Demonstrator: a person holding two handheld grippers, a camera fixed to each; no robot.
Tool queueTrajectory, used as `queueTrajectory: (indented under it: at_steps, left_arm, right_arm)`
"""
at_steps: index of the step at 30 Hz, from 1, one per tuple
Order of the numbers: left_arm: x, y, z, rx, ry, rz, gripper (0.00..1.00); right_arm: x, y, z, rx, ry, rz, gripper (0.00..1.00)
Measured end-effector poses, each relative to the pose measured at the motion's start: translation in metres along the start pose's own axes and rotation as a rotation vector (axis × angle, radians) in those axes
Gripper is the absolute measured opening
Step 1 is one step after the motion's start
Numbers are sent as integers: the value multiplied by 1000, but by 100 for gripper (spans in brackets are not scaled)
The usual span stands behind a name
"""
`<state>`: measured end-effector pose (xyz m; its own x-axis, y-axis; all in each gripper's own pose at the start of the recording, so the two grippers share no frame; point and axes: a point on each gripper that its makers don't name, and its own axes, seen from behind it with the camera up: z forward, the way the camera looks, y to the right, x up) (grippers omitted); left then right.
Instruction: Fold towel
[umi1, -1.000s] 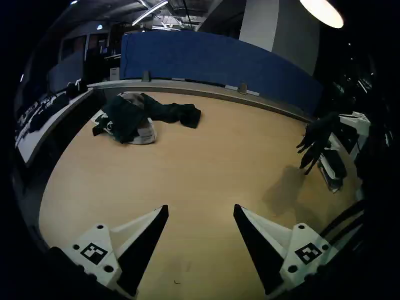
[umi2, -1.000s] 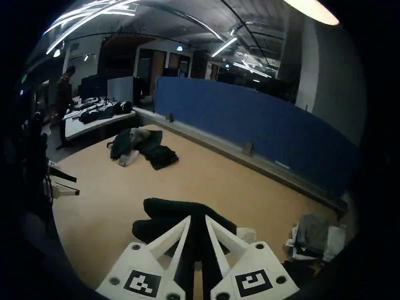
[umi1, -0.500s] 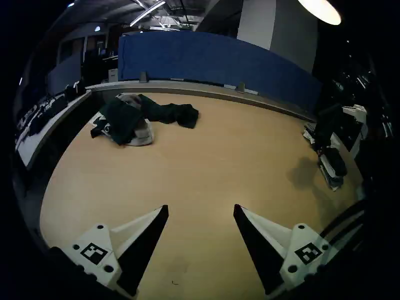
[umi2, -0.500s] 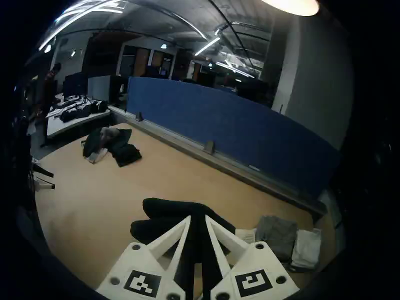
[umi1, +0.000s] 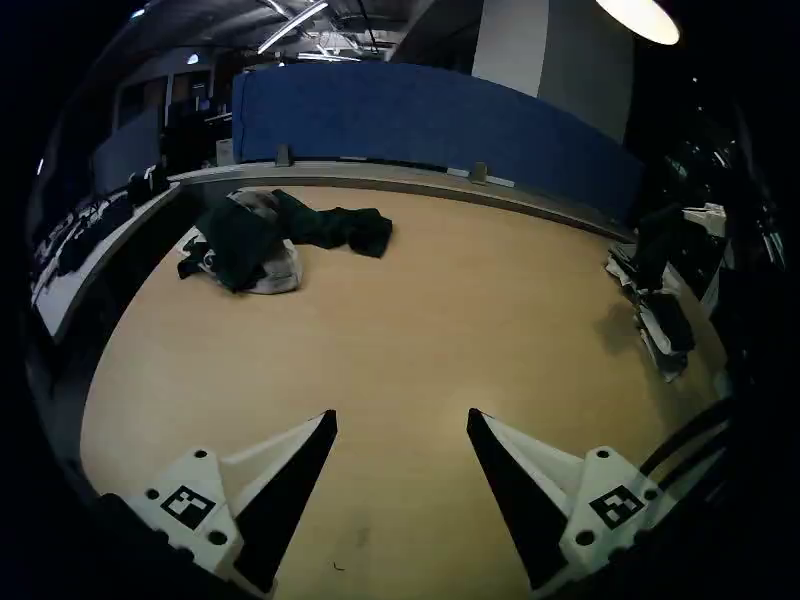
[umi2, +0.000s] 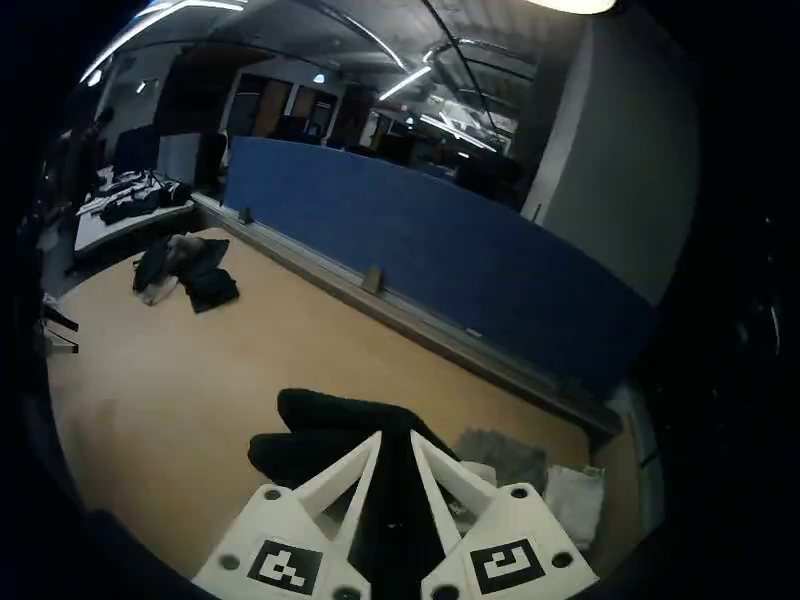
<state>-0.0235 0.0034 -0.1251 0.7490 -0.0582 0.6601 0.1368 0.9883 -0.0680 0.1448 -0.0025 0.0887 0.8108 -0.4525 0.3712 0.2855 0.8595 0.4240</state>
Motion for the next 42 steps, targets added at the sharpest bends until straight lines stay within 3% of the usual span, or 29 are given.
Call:
queueTrajectory:
  at_steps: [11, 20, 26, 36, 42]
  left_arm:
    - [0, 8, 0, 7, -2, 11, 97]
    - [1, 18, -1, 6, -2, 19, 97]
    - [2, 23, 0, 0, -4, 27, 97]
    - [4, 34, 3, -15, -9, 46, 97]
    - [4, 42, 5, -29, -13, 59, 97]
  right_arm:
    - [-14, 39, 12, -32, -17, 1, 5]
    - [-35, 40, 11, -26, -47, -1, 5]
    - [-69, 37, -12, -40, -82, 30, 5]
    - [-152, 38, -66, -102, -158, 180, 5]
    - [-209, 35, -87, -138, -219, 272, 5]
